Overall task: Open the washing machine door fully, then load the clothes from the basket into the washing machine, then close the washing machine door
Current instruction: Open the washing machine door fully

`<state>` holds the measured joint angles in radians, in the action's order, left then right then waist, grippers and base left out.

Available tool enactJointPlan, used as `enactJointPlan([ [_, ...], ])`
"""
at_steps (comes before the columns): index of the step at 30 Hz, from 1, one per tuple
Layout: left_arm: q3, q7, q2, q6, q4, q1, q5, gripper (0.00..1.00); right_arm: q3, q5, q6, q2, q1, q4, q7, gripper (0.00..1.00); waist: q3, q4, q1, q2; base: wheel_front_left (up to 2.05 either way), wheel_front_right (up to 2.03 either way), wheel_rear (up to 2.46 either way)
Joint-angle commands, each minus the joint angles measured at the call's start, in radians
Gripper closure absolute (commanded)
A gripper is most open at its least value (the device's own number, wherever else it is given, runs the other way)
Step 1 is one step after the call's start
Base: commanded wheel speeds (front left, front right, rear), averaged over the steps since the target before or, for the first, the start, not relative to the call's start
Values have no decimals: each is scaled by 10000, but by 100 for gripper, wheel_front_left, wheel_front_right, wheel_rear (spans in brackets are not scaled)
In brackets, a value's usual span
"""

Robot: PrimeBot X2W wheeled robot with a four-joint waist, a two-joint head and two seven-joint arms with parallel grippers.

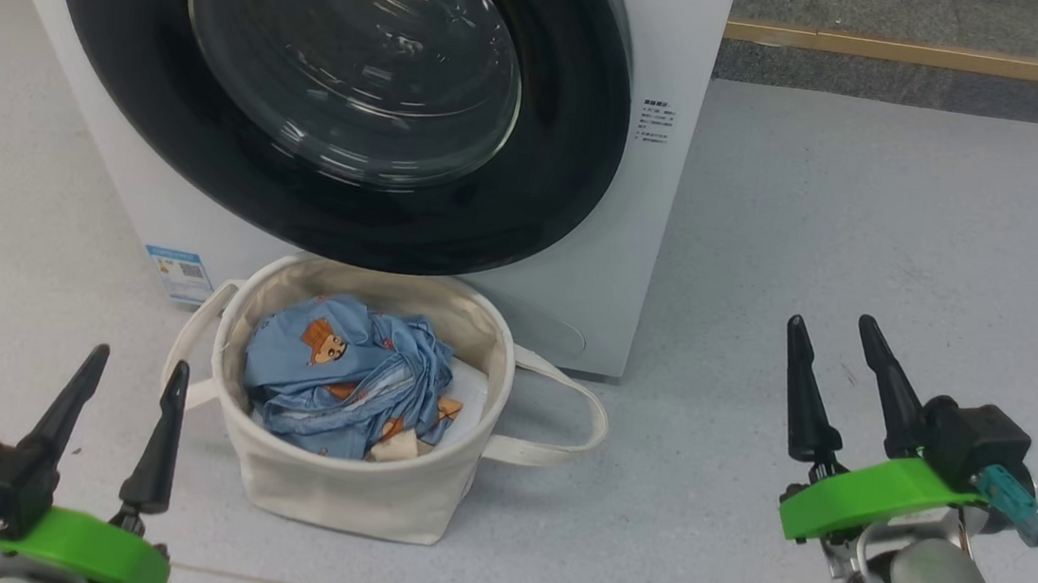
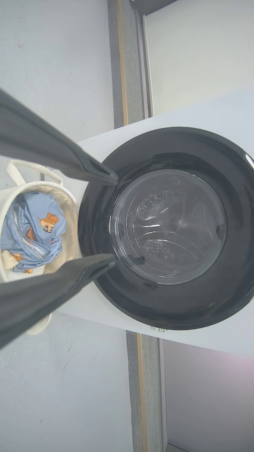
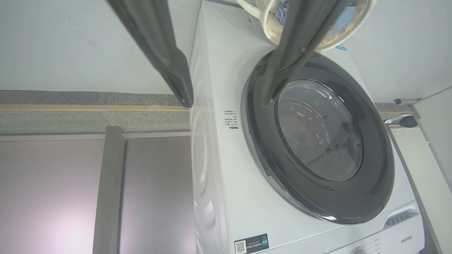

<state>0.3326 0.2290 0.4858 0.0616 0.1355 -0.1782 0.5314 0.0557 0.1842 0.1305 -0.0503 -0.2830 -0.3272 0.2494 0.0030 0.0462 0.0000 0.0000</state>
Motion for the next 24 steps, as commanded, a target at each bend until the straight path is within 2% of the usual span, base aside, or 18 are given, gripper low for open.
enactJointPlan([
  [1, -412, 84, 276, 37, -261, -446, 101, 0, 253, 112, 2, 1, -303, 396, 124, 0, -7, -5, 0, 0, 0, 0, 0],
  [8, -269, 96, 265, -59, -348, -406, 128, 0, 206, 494, 2, 1, -482, 334, 124, 0, 9, 78, 0, 0, 0, 0, 0],
  [11, -242, 103, 262, -99, -373, -412, 161, 0, 160, 1161, 2, 1, -665, 213, 124, 0, 50, 120, 0, 0, 0, 0, 0],
  [12, -237, 107, 261, -105, -387, -420, 166, 0, 147, 1462, 2, 1, -752, 143, 124, 6, 73, 136, 0, 0, 0, 0, 0],
  [13, -237, 111, 257, -110, -404, -429, 176, 0, 137, 1888, 2, 1, -859, 69, 124, 78, 101, 152, 0, 0, 0, 0, 0],
  [14, -247, 118, 254, -116, -428, -437, 194, 0, 123, 2383, 2, 1, -986, -6, 124, 91, 144, 166, 0, 0, 0, 0, 0],
  [15, -262, 125, 252, -125, -453, -444, 215, 0, 106, 2870, 2, 1, -1134, -105, 124, 100, 186, 177, 0, 0, 0, 0, 0],
  [19, -295, 152, 249, -178, -528, -478, 278, 0, 24, 4579, 2, 1, -1935, -717, 124, 100, 387, 247, 0, 0, 0, 0, 0],
  [22, -320, 167, 230, -207, -563, -493, 328, 0, 37, 5249, 2, 1, -2456, -1134, 100, 100, 528, 299, 0, 0, 0, 0, 0],
  [24, -319, 182, 193, -252, -573, -526, 365, 0, -32, 6092, 2, 1, -3033, -1472, -163, 100, 640, 379, 0, 0, 0, 0, 0],
])
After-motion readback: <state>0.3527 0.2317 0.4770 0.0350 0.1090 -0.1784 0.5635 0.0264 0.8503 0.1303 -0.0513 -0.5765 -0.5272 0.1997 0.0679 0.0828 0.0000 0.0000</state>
